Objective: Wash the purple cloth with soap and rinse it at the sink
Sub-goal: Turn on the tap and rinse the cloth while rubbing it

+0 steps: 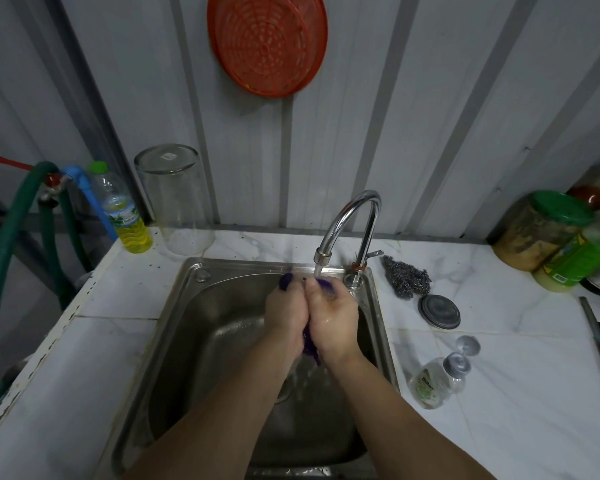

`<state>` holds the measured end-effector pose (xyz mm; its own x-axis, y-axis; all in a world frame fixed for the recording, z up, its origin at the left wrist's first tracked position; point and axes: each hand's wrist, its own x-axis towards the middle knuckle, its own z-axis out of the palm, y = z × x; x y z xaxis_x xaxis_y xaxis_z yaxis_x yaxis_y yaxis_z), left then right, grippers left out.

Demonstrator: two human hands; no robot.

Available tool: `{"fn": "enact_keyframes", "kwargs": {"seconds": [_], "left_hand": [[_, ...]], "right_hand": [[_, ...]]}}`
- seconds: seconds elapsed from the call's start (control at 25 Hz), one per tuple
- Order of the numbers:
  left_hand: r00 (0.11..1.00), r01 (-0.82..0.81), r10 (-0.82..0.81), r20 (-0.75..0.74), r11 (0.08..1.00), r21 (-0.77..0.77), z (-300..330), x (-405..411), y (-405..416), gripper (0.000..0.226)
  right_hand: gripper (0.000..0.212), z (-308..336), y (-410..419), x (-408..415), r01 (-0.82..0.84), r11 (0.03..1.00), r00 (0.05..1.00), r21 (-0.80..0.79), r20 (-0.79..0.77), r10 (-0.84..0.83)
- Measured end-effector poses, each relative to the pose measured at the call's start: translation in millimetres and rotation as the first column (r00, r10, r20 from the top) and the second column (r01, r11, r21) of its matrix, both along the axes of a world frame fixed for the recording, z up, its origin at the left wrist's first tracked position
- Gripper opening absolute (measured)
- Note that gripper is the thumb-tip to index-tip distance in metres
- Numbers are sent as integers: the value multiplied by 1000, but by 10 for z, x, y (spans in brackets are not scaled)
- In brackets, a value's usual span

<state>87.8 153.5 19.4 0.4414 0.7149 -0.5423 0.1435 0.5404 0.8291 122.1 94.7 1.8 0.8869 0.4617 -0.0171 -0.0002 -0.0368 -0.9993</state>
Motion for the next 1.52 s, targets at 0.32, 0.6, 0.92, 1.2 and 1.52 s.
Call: {"fn": "enact_keyframes", "kwargs": {"seconds": [0.32, 0.6, 0.92, 1.2, 1.52], "left_hand": [[998, 34, -27, -55, 992, 121, 81, -15, 35, 24], [995, 52, -59, -81, 995, -85, 57, 53, 24, 36], [946, 191, -49, -319, 881, 433, -99, 16, -20, 45], [993, -112, 111, 38, 994, 19, 3, -15, 43, 27], [988, 37, -52, -145, 994, -104, -73, 116, 386, 31]], "right_hand": [[26, 51, 80, 59, 32, 999, 937, 40, -348, -16], [18, 7, 10, 37, -17, 984, 977, 176, -206, 53], [21, 1, 46, 120, 89, 994, 994, -60, -53, -92], [11, -36, -21, 187, 32, 986, 903, 162, -429, 41], [72, -76, -326, -244, -179, 983, 960, 39, 228, 166]]}}
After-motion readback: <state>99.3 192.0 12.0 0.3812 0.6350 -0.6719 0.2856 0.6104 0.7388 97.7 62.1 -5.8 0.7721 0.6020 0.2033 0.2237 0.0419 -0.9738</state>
